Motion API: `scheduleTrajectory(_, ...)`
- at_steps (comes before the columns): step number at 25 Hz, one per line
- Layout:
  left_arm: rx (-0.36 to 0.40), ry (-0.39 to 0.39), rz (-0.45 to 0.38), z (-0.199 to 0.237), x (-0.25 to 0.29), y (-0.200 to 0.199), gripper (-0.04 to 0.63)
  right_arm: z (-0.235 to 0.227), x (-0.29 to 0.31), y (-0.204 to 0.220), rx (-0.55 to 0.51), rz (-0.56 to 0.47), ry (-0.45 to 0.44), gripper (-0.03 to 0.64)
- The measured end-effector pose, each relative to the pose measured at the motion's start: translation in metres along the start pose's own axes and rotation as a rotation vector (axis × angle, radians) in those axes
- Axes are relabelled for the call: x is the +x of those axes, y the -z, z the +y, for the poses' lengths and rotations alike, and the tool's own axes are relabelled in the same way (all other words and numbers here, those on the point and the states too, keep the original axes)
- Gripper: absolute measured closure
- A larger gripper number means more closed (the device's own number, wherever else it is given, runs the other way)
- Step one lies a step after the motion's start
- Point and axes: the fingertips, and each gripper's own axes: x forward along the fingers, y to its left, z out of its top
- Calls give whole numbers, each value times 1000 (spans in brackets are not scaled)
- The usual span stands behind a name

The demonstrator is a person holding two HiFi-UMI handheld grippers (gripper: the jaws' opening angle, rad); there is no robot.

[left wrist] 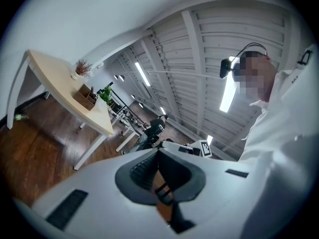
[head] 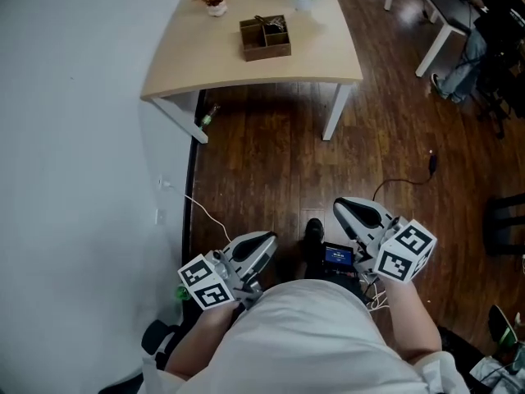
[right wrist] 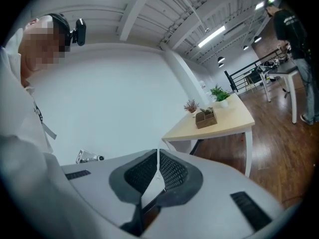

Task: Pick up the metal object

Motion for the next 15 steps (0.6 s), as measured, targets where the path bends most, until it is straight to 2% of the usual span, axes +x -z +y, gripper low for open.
scheduleTrajectory(8, 45, -66, -72, 31, 77, -64, 598, -67, 38, -63, -93, 31, -79, 621)
scheduleTrajectory(12, 51, -95, -106, 42, 102, -83, 598, -96, 41, -84, -119, 16, -76, 604)
scheduleTrajectory(15, 50, -111, -94, 47, 113, -91, 598, -111, 41, -90, -114, 6, -72, 598)
